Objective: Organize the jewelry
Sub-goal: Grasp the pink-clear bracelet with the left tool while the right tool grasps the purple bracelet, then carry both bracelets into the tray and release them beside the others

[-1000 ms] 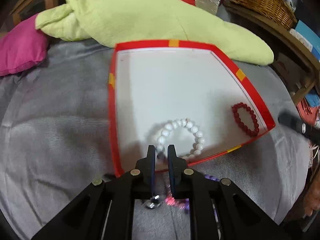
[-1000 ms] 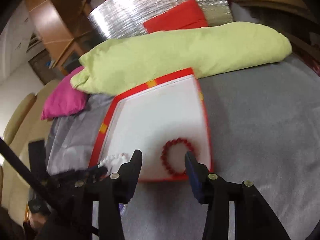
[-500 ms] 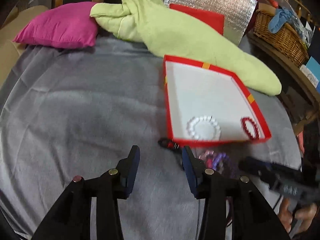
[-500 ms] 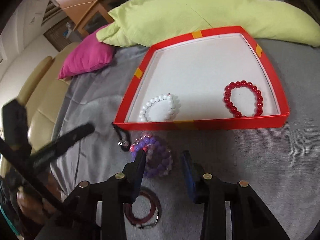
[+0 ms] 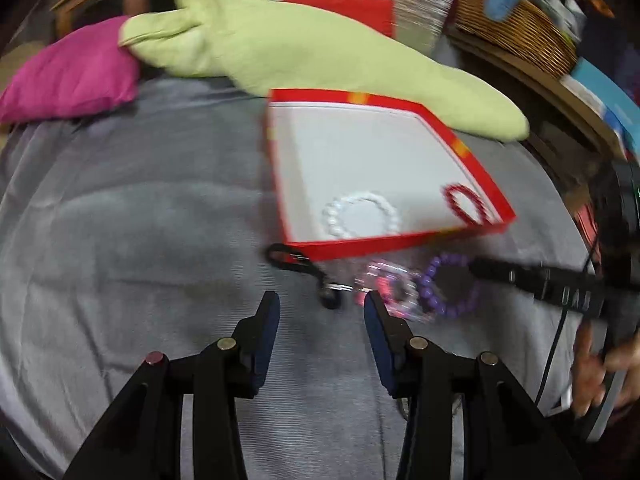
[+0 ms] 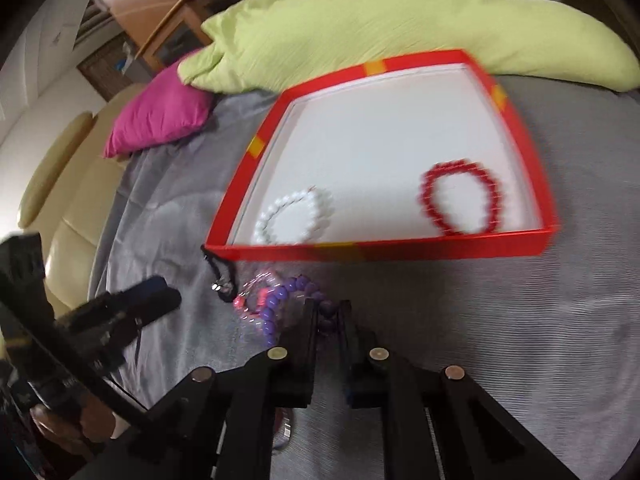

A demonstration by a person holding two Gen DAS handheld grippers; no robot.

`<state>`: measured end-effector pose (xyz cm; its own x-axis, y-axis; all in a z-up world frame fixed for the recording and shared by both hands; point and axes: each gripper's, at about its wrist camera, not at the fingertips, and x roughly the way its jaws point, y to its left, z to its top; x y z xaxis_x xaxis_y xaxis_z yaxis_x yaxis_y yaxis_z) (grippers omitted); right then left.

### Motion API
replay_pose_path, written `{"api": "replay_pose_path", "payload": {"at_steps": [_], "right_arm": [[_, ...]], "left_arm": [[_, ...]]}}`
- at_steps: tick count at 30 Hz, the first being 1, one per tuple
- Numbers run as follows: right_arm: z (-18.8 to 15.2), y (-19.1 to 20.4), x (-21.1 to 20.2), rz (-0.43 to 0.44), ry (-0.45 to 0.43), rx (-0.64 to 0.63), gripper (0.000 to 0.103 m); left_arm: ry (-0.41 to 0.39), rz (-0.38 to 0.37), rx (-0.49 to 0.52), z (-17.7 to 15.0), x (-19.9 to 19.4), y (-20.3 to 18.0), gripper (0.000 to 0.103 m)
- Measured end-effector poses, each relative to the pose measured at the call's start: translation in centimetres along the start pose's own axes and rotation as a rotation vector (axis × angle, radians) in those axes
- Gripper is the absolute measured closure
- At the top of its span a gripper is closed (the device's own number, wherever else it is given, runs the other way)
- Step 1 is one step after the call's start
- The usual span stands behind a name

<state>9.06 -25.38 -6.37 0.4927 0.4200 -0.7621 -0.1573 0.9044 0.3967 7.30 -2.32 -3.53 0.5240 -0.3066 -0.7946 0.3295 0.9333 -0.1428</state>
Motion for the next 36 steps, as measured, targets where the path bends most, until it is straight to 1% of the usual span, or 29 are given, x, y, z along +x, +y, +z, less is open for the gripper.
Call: {"api": "replay_pose_path", "payload": {"at_steps": [2,5,7,10,14,16,17,19,22,28,30,33,34,36], "right_arm": [[0.0,-1.1,-0.9,-0.003,-0.003,0.025,0.092],[0.0,-2.9,-1.7,-0.036,0.004,0.059,0.092],[-0.1,-3.9,-1.7,-0.049,0.019,0.085,0.092],[-0.2,-5.1,-1.6,-0.069,0.038,0.109,0.092],[-0.2,-5.4,-1.6,-0.07,0.043,0.109,0.092],[-0.2,-5.4,-1.6,-0.073,0.047,0.104,0.092],[-0.3,-5.5,-1.6,-0.075,0.05,0.103,0.092],[-0.5,-5.8,-1.7,-0.077,0.053,0.108,0.092],[-0.5,-6.1,-1.9,-0.082,0.053,0.118,0.092],[-0.4,-5.7,-1.5,-0.106,0.065,0.104,0.092],[-0.5,-5.3,-1.2,-0.124,0.075,0.084,0.089],[-0.5,-4.6,-1.0,-0.136,0.065,0.047,0.089],[-0.6,-4.4,-0.9,-0.14,0.063,0.036,0.089],[-0.6,-4.3,-1.0,-0.144,0.055,0.028,0.091]], "left_arm": [[0.007,-0.02,0.051,-0.1,0.4,-1.2,0.058],[0.02,-0.053,0.115,-0.2,1.0,-2.9,0.058],[0.031,-0.079,0.136,0.0,1.6,-3.8,0.058],[0.058,-0.117,0.139,0.0,2.5,-4.7,0.058],[0.084,-0.119,0.125,0.1,4.0,-5.3,0.059],[0.083,-0.117,0.133,0.1,4.2,-5.7,0.067],[0.085,-0.11,0.136,0.2,4.4,-5.8,0.07],[0.099,-0.105,0.126,0.3,4.8,-5.6,0.08],[0.099,-0.099,0.117,0.4,4.9,-5.3,0.085],[0.117,-0.106,0.111,0.4,5.0,-5.0,0.086],[0.115,-0.105,0.118,0.3,5.0,-5.1,0.086],[0.111,-0.106,0.124,0.2,4.9,-5.1,0.086],[0.108,-0.106,0.122,0.3,4.9,-5.0,0.09],[0.104,-0.101,0.122,0.2,4.7,-4.8,0.092]]}}
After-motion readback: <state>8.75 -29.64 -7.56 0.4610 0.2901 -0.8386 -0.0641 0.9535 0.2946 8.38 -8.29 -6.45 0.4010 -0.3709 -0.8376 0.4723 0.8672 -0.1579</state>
